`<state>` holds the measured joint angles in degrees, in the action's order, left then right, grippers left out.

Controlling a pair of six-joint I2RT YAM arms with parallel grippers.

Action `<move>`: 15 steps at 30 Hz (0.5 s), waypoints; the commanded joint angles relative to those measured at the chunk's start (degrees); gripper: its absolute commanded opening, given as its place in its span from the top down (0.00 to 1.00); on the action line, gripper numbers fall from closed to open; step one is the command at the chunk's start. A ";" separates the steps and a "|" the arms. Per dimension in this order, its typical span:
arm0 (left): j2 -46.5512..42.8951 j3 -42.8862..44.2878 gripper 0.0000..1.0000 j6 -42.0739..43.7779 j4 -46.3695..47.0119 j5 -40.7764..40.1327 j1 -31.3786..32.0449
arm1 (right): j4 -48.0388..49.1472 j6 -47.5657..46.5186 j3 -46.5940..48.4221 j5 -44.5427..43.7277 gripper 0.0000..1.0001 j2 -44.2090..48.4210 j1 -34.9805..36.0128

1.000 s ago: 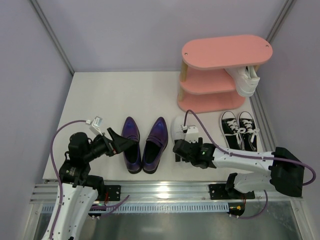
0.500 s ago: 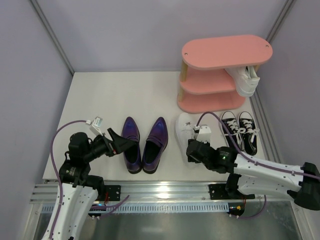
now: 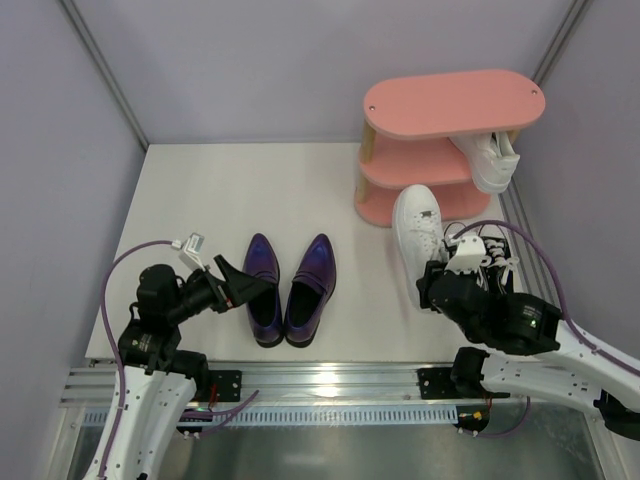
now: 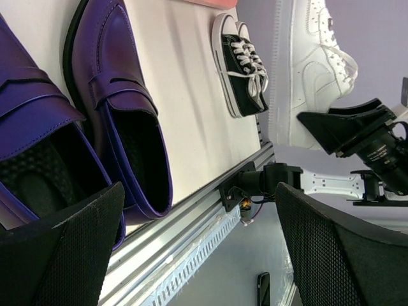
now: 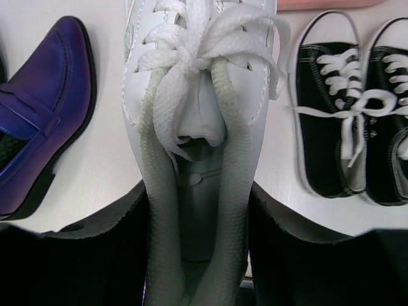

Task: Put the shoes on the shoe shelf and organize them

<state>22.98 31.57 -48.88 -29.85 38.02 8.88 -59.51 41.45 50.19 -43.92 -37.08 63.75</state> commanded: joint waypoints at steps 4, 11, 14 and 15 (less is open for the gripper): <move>-0.48 0.77 0.00 -1.04 3.04 1.35 -0.01 | -1.14 -10.59 14.83 -10.66 0.96 -3.06 -1.86; -1.36 1.12 0.00 -1.13 2.34 1.71 -0.01 | 6.41 -25.36 25.03 5.57 0.96 -12.30 -15.56; -1.89 1.65 0.00 -0.60 1.11 1.71 -0.01 | 8.26 -28.35 28.63 13.94 0.96 -16.34 -21.11; -1.89 2.00 0.00 -0.16 0.41 1.53 -0.01 | 8.61 -28.88 28.99 14.73 0.96 -17.14 -21.38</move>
<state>21.89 31.57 -49.50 -29.45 38.22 8.88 -60.12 19.53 74.96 -36.05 -51.66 44.69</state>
